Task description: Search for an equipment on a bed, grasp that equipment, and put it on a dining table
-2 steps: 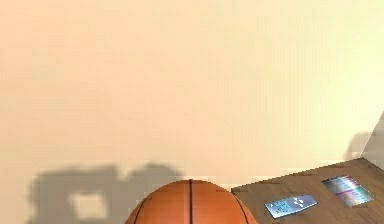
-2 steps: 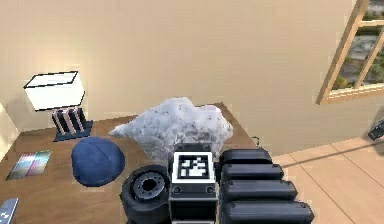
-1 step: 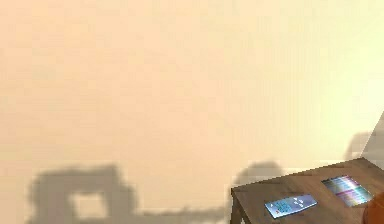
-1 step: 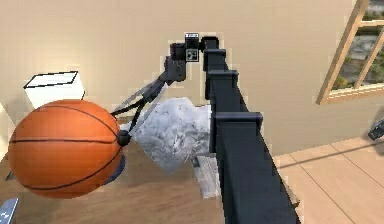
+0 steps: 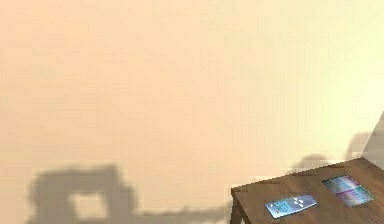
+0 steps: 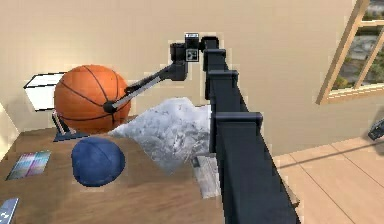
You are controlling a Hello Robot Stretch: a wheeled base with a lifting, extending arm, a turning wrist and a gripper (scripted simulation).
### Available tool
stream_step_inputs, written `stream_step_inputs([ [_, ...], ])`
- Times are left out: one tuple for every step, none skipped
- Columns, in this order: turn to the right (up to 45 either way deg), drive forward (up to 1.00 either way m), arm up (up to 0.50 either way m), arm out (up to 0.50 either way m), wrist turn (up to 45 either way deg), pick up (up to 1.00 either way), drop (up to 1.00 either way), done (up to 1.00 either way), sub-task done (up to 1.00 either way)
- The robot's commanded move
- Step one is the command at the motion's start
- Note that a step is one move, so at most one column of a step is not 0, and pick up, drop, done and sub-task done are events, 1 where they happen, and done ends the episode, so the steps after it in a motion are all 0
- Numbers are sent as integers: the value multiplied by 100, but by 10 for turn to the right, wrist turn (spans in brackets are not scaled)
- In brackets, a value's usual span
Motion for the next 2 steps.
stream_step_inputs([
  [0,0,0,0,450,0,0,0,0],
  [0,0,-4,0,0,0,0,0,0],
])
